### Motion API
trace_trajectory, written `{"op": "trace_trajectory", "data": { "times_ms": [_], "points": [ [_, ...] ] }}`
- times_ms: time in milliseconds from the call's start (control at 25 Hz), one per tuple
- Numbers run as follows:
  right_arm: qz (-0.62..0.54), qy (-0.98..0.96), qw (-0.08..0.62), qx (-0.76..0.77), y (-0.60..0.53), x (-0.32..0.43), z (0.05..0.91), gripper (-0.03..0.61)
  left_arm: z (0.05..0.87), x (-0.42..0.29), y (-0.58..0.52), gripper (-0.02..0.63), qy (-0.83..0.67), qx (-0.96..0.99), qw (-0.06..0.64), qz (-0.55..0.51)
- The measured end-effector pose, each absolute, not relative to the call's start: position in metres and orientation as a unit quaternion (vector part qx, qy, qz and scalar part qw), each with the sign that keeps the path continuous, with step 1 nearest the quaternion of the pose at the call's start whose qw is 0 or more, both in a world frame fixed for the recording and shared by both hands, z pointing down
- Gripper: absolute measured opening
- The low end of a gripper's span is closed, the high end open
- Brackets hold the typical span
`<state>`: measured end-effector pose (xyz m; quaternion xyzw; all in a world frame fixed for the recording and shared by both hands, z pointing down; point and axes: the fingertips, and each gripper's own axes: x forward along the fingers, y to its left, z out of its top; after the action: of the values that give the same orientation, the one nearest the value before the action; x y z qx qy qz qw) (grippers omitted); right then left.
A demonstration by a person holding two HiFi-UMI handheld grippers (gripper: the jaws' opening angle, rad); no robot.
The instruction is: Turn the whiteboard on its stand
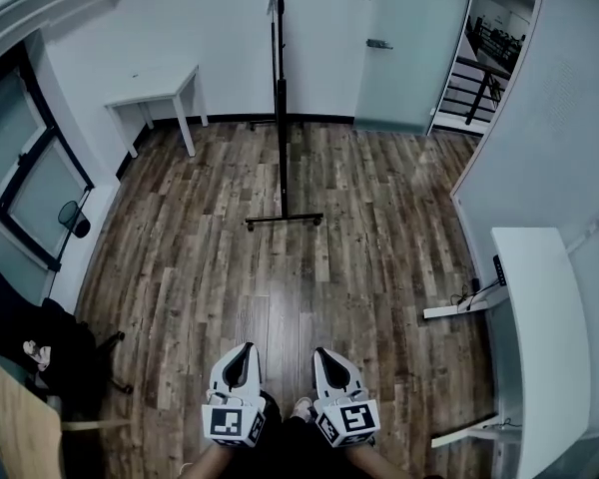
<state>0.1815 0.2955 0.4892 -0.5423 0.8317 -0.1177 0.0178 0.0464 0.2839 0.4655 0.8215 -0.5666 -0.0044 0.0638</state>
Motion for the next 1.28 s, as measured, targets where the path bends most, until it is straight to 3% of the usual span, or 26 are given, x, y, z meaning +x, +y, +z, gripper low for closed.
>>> {"op": "trace_trajectory", "data": {
  "times_ms": [440, 1280],
  "points": [
    [-0.124, 0.837, 0.010, -0.534, 0.242, 0.174, 0.500, 0.011, 0.475, 0.049, 0.234, 0.015, -0.565, 0.822, 0.076, -0.016],
    [-0.111, 0.821, -0.013, -0.560, -0.040, 0.104, 0.499, 0.011, 0.484, -0.019, -0.053, 0.015, -0.520, 0.847, 0.109, -0.017]
  ]
}}
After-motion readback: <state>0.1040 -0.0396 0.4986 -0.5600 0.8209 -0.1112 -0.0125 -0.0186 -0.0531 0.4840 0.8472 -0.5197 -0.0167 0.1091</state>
